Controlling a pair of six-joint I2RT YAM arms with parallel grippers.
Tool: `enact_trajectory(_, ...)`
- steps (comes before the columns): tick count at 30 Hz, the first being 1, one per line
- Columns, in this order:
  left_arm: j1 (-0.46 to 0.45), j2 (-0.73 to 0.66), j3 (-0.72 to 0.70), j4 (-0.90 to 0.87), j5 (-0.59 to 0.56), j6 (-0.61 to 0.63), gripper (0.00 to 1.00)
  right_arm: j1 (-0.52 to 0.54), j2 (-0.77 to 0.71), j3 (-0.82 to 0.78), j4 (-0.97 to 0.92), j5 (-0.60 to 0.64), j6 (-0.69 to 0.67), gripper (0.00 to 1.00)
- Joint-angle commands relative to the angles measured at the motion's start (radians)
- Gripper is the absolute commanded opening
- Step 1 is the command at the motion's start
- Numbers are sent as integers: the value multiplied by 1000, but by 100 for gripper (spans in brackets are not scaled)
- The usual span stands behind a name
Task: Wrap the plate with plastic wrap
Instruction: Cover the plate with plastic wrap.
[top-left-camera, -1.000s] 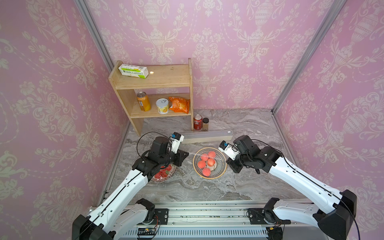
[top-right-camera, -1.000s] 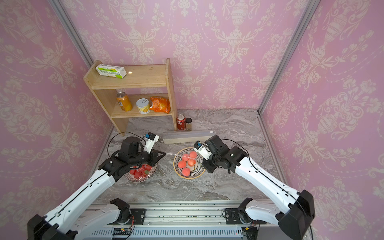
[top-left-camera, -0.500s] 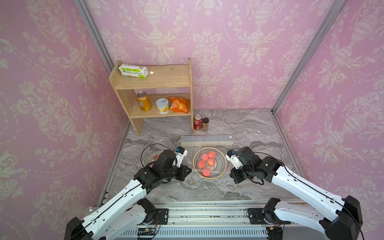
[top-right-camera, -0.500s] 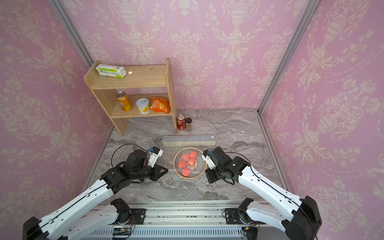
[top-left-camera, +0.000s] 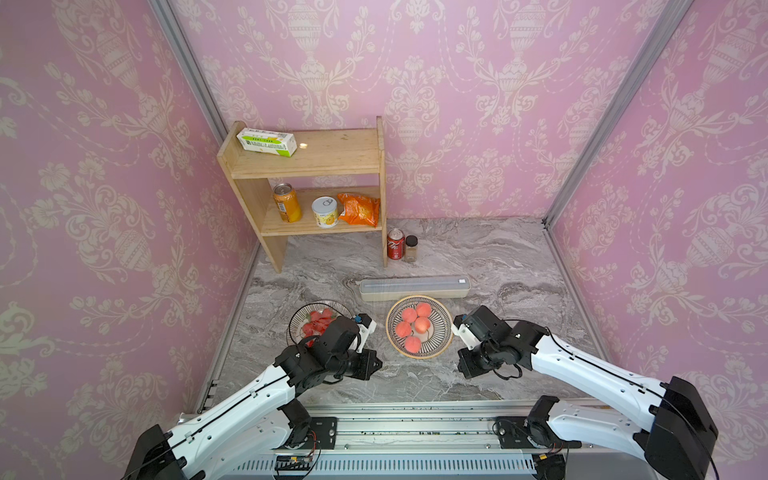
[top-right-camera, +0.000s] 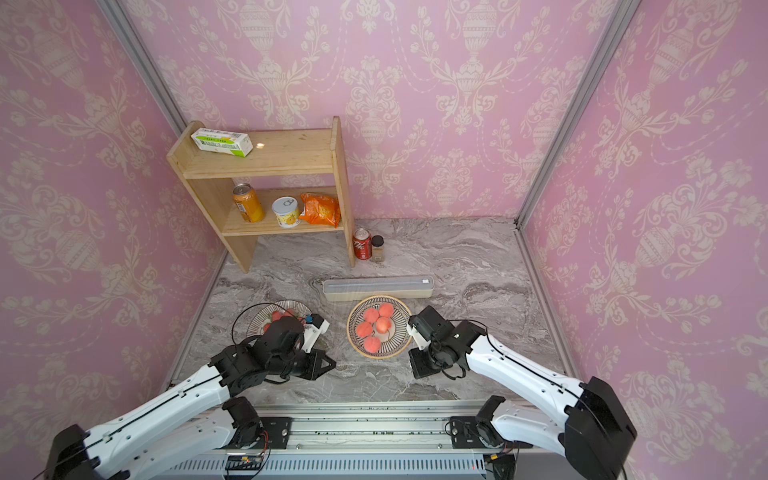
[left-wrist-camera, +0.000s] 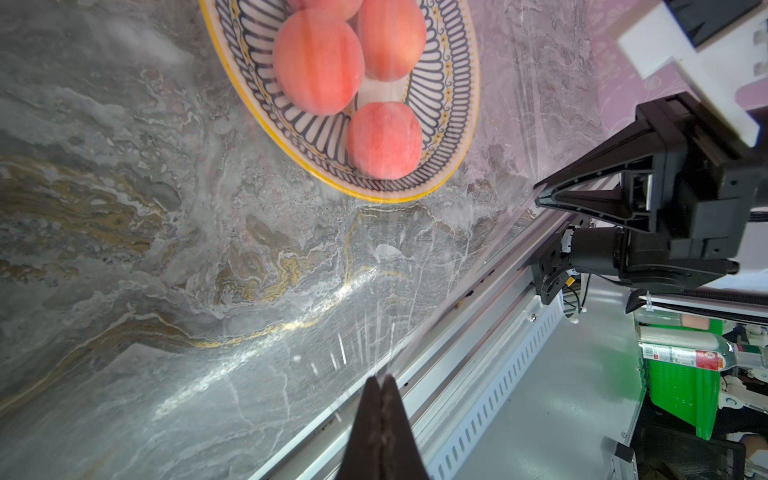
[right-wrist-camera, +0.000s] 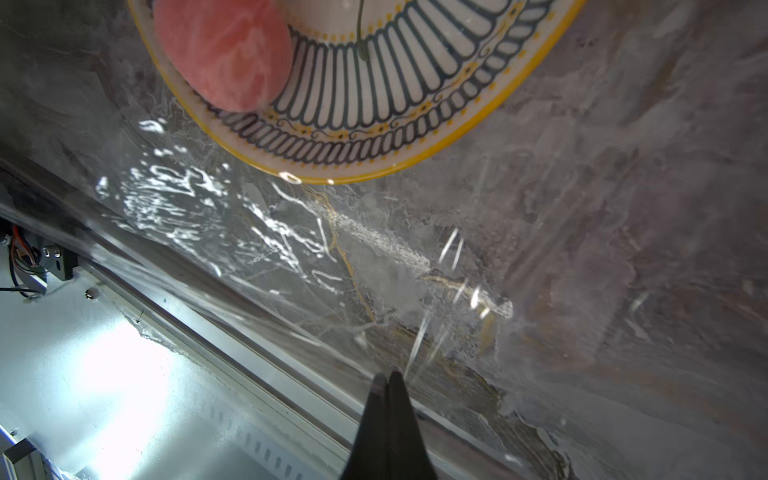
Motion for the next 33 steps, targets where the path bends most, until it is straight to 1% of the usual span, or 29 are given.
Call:
enact_trajectory(1, -9, 27, -47, -8, -26, -12, 0, 2, 45, -20, 15, 15, 36, 0)
enact_trajectory(6, -9, 107, -61, 69, -32, 4, 0, 2, 117, -17, 59, 44, 38, 0)
enact_trajectory(11, -9, 239, -47, 138, -40, 44, 0, 2, 186, 5, 85, 99, 27, 0)
enact_trajectory(16, -7, 329, -10, 138, -94, 94, 0, 0, 224, 17, 103, 169, 38, 0)
enact_trajectory(21, -3, 409, 47, 132, -146, 145, 0, -5, 270, 35, 140, 194, 39, 0)
enact_trajectory(26, 13, 493, 100, 156, -157, 175, 0, -22, 275, 44, 162, 232, 44, 0)
enact_trajectory(33, 61, 550, 127, 206, -189, 189, 0, -53, 270, 36, 205, 239, 44, 0)
